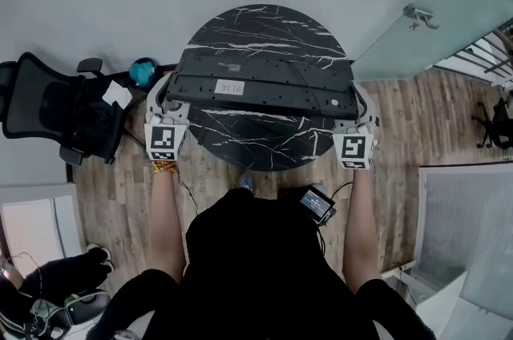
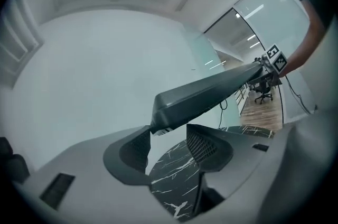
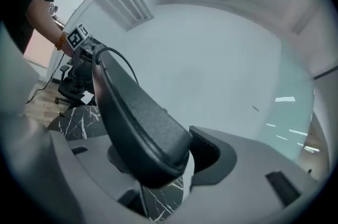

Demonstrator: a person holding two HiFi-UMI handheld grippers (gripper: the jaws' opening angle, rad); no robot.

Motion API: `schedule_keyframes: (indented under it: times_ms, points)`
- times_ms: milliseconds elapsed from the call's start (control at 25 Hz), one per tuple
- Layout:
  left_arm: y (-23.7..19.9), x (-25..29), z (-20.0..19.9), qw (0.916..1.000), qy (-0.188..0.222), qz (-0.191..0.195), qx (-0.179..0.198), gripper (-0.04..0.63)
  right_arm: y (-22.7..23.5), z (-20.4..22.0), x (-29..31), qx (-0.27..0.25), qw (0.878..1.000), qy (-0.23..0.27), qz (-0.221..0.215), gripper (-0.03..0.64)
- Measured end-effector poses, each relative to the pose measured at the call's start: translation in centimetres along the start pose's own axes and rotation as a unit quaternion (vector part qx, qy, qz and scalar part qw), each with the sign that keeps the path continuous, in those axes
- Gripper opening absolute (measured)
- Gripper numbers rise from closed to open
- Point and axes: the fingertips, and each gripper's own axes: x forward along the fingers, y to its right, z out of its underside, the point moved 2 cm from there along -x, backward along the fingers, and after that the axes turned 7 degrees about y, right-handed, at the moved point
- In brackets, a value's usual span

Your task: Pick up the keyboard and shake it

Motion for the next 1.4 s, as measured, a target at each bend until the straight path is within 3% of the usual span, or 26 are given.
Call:
schedule_keyframes:
  times_ms: [280, 520, 680, 800, 1080, 1280, 1400]
  points:
    - [-0.3, -0.2, -0.6, 1.0000, 0.009, 0.004, -0.001, 0.216, -0.3, 0.1, -0.1, 0.044, 0.999, 0.007, -0.022, 0.221]
    - [-0.2, -0.6, -1.4, 0.9987, 0.035, 0.036, -0.007, 0.248, -1.0, 0.7, -1.0, 0.133, 0.986, 0.034, -0.092, 0.222]
    - [-0.5, -0.9, -1.5, 0.9968, 0.049, 0.055, -0.032, 0.255, -1.0, 0.7, -1.7, 0.219, 0.964, 0.069, -0.133, 0.224]
    - [-0.3, -1.3, -1.5, 0.9929, 0.062, 0.075, -0.068, 0.261, -1.0, 1.1, -2.0, 0.294, 0.939, 0.077, -0.160, 0.217]
    - [0.2, -1.1, -0.7, 0.9878, 0.052, 0.103, -0.105, 0.262, -1.4, 2.9, -1.6, 0.392, 0.899, 0.044, -0.190, 0.215]
    - [0.1, -1.2, -0.3, 0.9885, 0.044, 0.101, -0.104, 0.262, -1.9, 2.9, -1.3, 0.388, 0.901, 0.033, -0.190, 0.215]
    - [-0.1, -1.2, -0.1, 0.9894, 0.043, 0.095, -0.101, 0.262, -2.0, 2.6, -1.3, 0.342, 0.921, 0.041, -0.183, 0.215]
